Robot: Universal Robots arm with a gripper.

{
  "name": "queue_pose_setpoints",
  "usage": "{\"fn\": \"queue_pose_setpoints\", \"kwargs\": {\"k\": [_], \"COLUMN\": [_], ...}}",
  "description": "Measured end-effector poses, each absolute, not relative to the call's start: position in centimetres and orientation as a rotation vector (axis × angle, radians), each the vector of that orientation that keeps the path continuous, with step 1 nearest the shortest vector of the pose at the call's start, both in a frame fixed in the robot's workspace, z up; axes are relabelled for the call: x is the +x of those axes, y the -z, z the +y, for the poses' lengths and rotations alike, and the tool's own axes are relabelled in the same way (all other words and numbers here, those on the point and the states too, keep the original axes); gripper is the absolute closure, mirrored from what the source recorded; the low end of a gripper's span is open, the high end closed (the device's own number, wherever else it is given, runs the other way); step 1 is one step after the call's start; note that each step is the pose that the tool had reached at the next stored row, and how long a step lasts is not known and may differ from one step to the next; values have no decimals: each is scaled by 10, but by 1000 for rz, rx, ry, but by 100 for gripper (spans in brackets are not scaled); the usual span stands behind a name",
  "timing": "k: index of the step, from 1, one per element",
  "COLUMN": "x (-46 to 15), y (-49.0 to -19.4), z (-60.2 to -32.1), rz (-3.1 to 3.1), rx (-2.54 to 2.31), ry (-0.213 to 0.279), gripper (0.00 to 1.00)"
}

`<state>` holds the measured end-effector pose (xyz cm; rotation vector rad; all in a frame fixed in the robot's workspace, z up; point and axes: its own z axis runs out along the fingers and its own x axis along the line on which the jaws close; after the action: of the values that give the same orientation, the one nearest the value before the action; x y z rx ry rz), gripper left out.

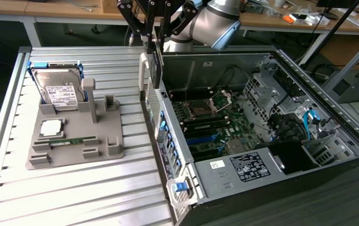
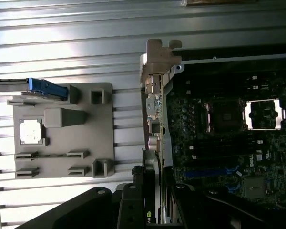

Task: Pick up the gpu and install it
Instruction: 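Pick up the gpu and move the gpu toward the slot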

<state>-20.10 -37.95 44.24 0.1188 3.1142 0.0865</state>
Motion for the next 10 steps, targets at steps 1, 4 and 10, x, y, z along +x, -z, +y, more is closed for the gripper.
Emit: {"fn": "queue_pose_setpoints", "kwargs": {"k": [1,4,10], "x": [-200,-196,-188], "y": [-442,-442,-442], "z": [-380,-380,-380], "rz": [3114,3114,3114], "rx": [119,119,119], "ry": [-87,-87,-87], "gripper": [73,73,73]}}
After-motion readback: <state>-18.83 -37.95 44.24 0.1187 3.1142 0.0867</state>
